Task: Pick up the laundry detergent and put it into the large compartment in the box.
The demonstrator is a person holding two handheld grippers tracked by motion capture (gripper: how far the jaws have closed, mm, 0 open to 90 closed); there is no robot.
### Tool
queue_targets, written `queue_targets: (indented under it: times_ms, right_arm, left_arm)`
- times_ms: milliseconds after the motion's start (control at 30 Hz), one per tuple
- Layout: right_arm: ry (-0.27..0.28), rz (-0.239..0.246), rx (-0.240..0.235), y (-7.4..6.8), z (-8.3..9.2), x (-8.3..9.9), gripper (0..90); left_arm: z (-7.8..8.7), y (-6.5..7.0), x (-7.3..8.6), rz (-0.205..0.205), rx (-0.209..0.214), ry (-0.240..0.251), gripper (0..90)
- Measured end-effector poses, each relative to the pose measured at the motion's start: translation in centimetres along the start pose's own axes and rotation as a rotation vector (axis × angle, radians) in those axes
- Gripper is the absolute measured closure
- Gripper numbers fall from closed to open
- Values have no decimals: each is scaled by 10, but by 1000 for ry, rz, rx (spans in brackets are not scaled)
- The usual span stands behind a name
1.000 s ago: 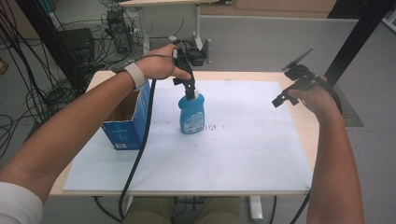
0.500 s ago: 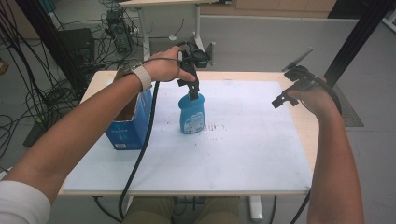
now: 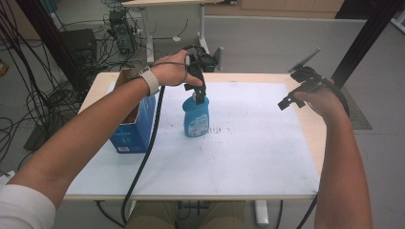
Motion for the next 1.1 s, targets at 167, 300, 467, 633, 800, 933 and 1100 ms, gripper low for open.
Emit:
queue_targets:
  times_ms: [167,300,467,633,800,933,1100]
  right_arm:
    - [1,-5,-1,1,1,2,90]
    - [2,-6,1,1,1,2,90]
    - [4,-7,2,2,3,3,90]
    - [2,-10,3,2,3,4,90]
    - [3,-9,2,2,3,3,90]
    - [4,-6,2,2,3,3,90]
    - [4,-6,4,2,3,3,90]
  left_arm:
    - [-1,1,-2,-5,-2,-2,83]
    - [-2,1,-2,-6,1,2,83]
    - [-3,1,-1,-5,0,3,86]
    - [-2,0,-1,-2,1,-3,86]
    - [-1,1,-1,-4,2,-4,86]
    - [-1,1,-1,-4,3,-3,86]
    - [-1,0,1,-1,1,1,86]
Point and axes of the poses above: each handheld gripper's, and its own axes: z roughly backward along the jaws, x roughly out of its underside, y roughly to its right, the point moved 8 cm from there along -z, roughly forward along the jaws, and after that the axes turned 2 degrees about -y, right-handed, at the moved point
